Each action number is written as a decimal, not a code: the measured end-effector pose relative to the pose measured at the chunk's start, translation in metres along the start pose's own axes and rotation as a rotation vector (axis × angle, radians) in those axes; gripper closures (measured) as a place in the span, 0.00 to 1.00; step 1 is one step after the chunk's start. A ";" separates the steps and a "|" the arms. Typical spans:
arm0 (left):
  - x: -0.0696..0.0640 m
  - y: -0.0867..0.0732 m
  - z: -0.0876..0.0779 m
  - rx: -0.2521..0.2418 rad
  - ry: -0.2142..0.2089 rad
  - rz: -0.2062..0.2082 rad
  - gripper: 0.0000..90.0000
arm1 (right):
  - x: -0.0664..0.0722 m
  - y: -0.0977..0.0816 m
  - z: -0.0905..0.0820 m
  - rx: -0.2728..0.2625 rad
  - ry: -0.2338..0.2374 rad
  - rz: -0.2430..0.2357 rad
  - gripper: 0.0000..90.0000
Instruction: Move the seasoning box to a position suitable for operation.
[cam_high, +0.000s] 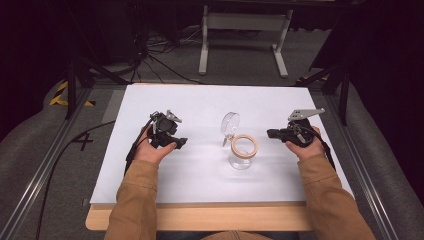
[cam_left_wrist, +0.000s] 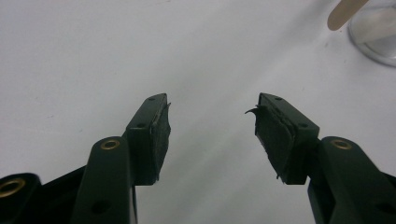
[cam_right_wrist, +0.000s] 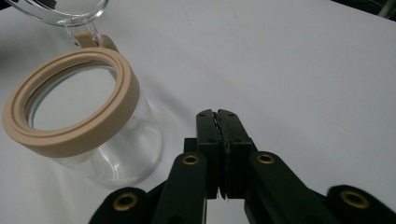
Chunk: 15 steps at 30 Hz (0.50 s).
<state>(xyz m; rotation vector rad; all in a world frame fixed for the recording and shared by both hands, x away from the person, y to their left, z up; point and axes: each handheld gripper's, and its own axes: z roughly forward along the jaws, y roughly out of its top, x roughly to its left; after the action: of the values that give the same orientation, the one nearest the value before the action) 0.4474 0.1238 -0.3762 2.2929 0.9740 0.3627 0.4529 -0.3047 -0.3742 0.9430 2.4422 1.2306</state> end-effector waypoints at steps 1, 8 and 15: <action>-0.001 0.001 -0.002 0.004 -0.002 -0.001 0.50 | 0.000 0.000 0.000 0.001 0.003 0.003 0.96; -0.008 0.008 -0.013 -0.025 -0.081 -0.008 0.51 | 0.008 0.004 0.002 0.008 0.034 -0.015 0.95; -0.012 0.012 -0.023 -0.050 -0.139 -0.033 0.50 | 0.015 0.006 0.007 0.031 0.057 -0.037 0.96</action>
<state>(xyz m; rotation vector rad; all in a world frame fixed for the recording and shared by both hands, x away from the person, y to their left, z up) 0.4354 0.1185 -0.3510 2.2219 0.9208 0.2081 0.4478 -0.2881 -0.3732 0.8776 2.5185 1.2268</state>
